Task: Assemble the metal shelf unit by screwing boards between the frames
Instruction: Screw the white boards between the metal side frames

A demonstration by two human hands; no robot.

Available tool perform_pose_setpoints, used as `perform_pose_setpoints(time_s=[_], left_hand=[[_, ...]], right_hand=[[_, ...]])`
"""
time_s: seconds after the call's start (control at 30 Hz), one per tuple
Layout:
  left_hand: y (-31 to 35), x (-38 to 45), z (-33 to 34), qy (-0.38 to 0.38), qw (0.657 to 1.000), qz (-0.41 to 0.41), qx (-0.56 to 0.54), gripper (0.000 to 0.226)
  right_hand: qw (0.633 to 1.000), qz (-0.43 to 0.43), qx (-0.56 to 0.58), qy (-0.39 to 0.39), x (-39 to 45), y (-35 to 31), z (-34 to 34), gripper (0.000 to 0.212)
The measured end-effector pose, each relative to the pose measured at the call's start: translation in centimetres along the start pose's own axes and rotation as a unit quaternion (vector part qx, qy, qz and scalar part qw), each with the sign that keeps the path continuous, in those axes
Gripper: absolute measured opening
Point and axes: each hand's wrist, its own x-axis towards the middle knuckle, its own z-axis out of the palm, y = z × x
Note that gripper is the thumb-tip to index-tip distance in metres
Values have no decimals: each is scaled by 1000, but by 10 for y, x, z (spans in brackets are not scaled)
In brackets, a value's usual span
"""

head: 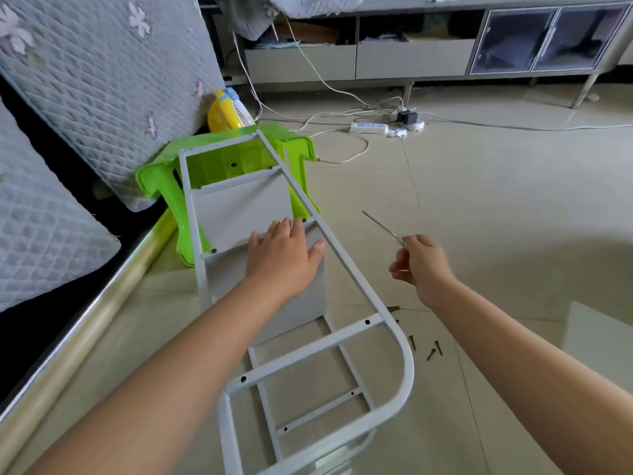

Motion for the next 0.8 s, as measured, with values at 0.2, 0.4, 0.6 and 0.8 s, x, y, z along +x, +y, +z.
perform_pose_setpoints(time_s=[0.2, 0.4, 0.6, 0.8], left_hand=[[50, 4, 9, 1, 993, -105, -61, 87], [54, 9, 10, -7, 991, -127, -46, 92], [59, 6, 11, -4, 988, -131, -77, 79], [64, 0, 2, 48, 989, -122, -75, 52]], right_hand=[[956, 88, -278, -28, 8, 114, -67, 32], [838, 78, -538, -53, -10, 189, -95, 29], [741, 97, -658, -87, -10, 192, -90, 27], [712, 48, -692, -104, -6, 178, -75, 32]])
